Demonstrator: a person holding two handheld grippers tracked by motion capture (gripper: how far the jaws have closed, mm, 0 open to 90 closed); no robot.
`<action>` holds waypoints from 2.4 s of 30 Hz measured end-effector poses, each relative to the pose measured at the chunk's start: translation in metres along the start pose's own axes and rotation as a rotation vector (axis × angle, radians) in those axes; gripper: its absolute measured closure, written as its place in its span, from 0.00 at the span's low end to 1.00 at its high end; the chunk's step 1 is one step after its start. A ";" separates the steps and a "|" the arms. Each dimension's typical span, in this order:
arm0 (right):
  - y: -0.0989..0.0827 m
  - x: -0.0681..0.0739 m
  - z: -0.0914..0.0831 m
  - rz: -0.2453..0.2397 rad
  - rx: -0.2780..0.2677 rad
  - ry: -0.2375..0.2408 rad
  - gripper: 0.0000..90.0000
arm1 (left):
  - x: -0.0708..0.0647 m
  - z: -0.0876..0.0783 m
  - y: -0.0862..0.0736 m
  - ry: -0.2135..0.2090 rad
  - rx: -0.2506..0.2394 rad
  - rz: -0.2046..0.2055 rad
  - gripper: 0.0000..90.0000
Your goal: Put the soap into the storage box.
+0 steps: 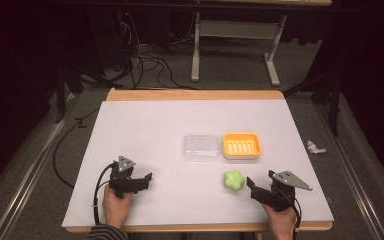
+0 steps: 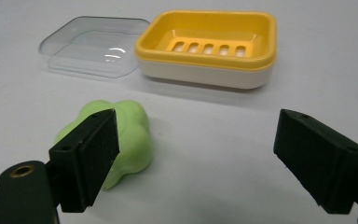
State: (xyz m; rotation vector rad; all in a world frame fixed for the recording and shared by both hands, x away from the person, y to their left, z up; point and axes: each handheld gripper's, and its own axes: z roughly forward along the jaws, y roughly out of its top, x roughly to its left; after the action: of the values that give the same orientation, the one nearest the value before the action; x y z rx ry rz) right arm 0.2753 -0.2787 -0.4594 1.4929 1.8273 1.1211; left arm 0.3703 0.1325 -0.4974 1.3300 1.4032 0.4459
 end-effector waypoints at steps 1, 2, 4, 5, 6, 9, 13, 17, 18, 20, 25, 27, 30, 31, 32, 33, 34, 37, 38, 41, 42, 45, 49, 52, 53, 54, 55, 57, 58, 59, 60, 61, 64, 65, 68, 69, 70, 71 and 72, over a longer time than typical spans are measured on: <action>0.001 0.002 -0.001 -0.005 0.005 0.007 0.16 | 0.000 0.000 0.000 0.000 0.001 0.001 0.17; 0.001 0.005 -0.002 -0.014 0.007 0.012 0.16 | 0.000 0.000 0.000 0.000 0.001 0.001 0.17; 0.002 0.008 -0.003 -0.020 0.009 0.018 0.16 | 0.000 0.000 0.000 0.000 0.000 0.001 0.17; 0.003 0.010 -0.004 -0.027 0.009 0.023 0.16 | 0.000 0.000 0.000 -0.001 0.000 0.001 0.17; 0.004 0.015 -0.005 -0.035 0.015 0.031 0.16 | 0.000 0.000 0.000 -0.001 0.002 0.002 0.17; 0.004 0.021 -0.002 -0.067 0.040 0.046 0.16 | 0.000 0.000 0.000 -0.002 0.000 -0.002 0.17; 0.003 0.028 0.002 -0.096 0.080 0.053 0.16 | 0.000 0.000 0.000 -0.001 0.003 0.002 0.17; 0.004 0.031 0.006 -0.118 0.101 0.063 0.16 | 0.000 0.000 0.000 -0.001 0.001 0.002 0.17; 0.004 0.034 0.008 -0.122 0.115 0.073 0.16 | 0.000 0.000 0.000 0.000 0.001 0.002 0.17; 0.005 0.038 0.010 -0.138 0.129 0.078 0.16 | 0.000 0.000 0.000 0.000 0.001 0.002 0.17; 0.008 0.042 0.018 -0.154 0.154 0.084 0.15 | 0.000 0.000 0.000 0.001 0.001 0.001 0.17; 0.009 0.044 0.021 -0.160 0.168 0.086 0.15 | 0.000 0.000 0.000 0.000 0.001 0.001 0.17; 0.010 0.046 0.026 -0.166 0.184 0.082 0.15 | 0.000 0.000 0.000 0.000 0.001 0.001 0.17; 0.010 0.047 0.027 -0.174 0.189 0.079 0.15 | 0.000 0.000 0.000 -0.001 0.001 0.000 0.17; 0.010 0.049 0.031 -0.186 0.204 0.073 0.15 | 0.000 0.000 0.000 -0.002 0.000 -0.001 0.17; 0.010 0.049 0.031 -0.186 0.204 0.073 0.15 | 0.000 0.000 0.000 -0.002 0.000 -0.001 0.17; 0.011 0.051 0.035 -0.202 0.221 0.066 0.15 | 0.000 0.000 0.000 -0.002 0.002 0.000 0.17; 0.012 0.053 0.039 -0.212 0.231 0.061 0.15 | 0.000 0.000 0.000 -0.002 0.002 0.001 0.17; 0.012 0.054 0.040 -0.216 0.237 0.058 0.15 | 0.000 0.000 0.000 -0.001 0.003 0.002 0.17; 0.012 0.053 0.046 -0.223 0.254 0.046 0.16 | 0.000 0.000 0.000 -0.001 0.000 -0.001 0.17; 0.012 0.053 0.048 -0.226 0.261 0.042 0.16 | 0.000 0.000 0.000 -0.001 0.001 -0.002 0.17; 0.012 0.052 0.053 -0.225 0.287 0.041 0.16 | 0.000 0.000 0.000 -0.001 0.001 0.000 0.17; 0.011 0.053 0.057 -0.236 0.311 0.041 0.18 | 0.000 0.000 0.000 -0.001 0.002 0.002 0.17; 0.011 0.053 0.059 -0.230 0.322 0.063 0.23 | 0.000 0.000 0.000 -0.001 0.003 0.003 0.17; 0.011 0.053 0.059 -0.230 0.322 0.063 0.23 | 0.000 0.000 0.000 -0.001 0.003 0.003 0.17; 0.011 0.053 0.059 -0.230 0.323 0.064 0.23 | 0.000 0.000 0.000 -0.002 0.001 -0.002 0.17; 0.012 0.053 0.059 -0.233 0.325 0.067 0.24 | 0.000 0.000 0.000 -0.002 0.001 -0.002 0.17; 0.012 0.053 0.060 -0.235 0.328 0.073 0.24 | 0.000 0.000 0.000 -0.001 0.000 -0.002 0.17; 0.012 0.053 0.060 -0.234 0.331 0.072 0.24 | 0.000 0.000 0.000 -0.001 0.001 -0.001 0.17; 0.012 0.053 0.060 -0.235 0.332 0.072 0.24 | 0.000 0.000 0.000 -0.001 0.001 -0.001 0.17; 0.013 0.053 0.060 -0.233 0.333 0.072 0.25 | 0.000 0.000 0.000 -0.001 0.001 -0.001 0.17; 0.013 0.053 0.060 -0.233 0.333 0.072 0.25 | 0.000 0.000 0.000 -0.001 0.001 -0.001 0.17; 0.014 0.052 0.059 -0.224 0.336 0.068 0.29 | 0.000 0.000 0.000 -0.004 -0.002 -0.009 0.17; 0.014 0.052 0.059 -0.224 0.336 0.068 0.29 | 0.000 0.000 0.000 -0.004 -0.002 -0.009 0.17; 0.015 0.051 0.059 -0.231 0.342 0.075 0.29 | 0.000 0.000 0.001 -0.007 -0.009 -0.020 0.17; 0.015 0.051 0.059 -0.231 0.342 0.075 0.29 | 0.000 0.000 0.001 -0.007 -0.009 -0.020 0.17; 0.016 0.051 0.060 -0.232 0.350 0.078 0.29 | 0.000 0.000 0.001 -0.007 -0.009 -0.021 0.17; 0.016 0.051 0.060 -0.232 0.350 0.078 0.29 | 0.000 0.000 0.001 -0.007 -0.009 -0.021 0.17; 0.016 0.051 0.060 -0.232 0.354 0.077 0.29 | 0.000 0.000 0.001 -0.008 -0.009 -0.021 0.17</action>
State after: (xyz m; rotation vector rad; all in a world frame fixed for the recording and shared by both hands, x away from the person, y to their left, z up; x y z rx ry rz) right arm 0.3191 -0.2126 -0.4713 1.3885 2.2759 0.7826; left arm 0.3702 0.1329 -0.4966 1.3076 1.4057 0.4317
